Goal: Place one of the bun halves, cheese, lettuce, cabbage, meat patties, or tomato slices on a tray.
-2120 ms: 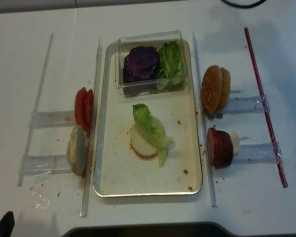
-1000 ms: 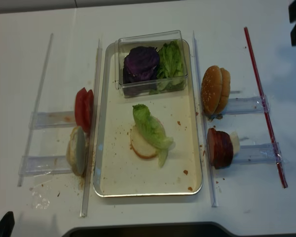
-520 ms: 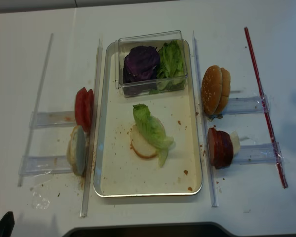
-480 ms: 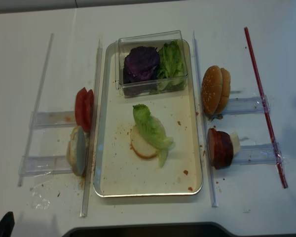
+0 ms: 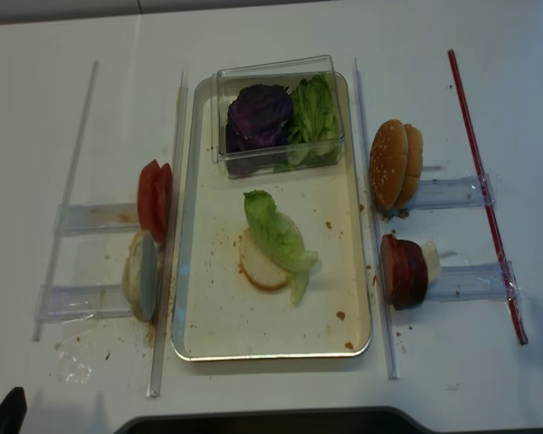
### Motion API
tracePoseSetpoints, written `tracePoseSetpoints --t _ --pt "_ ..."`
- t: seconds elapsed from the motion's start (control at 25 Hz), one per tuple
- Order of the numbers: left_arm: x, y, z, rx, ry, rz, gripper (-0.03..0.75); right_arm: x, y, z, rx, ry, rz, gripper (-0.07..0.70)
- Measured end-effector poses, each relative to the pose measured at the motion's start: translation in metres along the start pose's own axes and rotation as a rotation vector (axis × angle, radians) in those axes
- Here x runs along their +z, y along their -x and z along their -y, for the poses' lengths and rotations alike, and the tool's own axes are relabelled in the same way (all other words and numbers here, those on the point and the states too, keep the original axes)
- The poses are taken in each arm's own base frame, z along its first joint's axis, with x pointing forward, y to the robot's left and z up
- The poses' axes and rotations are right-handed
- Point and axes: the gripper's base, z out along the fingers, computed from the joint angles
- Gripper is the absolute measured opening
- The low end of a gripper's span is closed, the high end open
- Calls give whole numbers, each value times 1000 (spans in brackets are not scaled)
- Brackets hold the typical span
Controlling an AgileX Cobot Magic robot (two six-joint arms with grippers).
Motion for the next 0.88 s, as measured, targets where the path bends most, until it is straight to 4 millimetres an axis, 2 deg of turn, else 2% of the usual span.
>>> tracePoseSetpoints --t 0.4,0.88 --pt "0 0 0 -14 0 0 491 15 -53 3 10 -9 28 424" --pt "0 0 0 -17 0 0 491 -3 -71 4 9 -34 205 424"
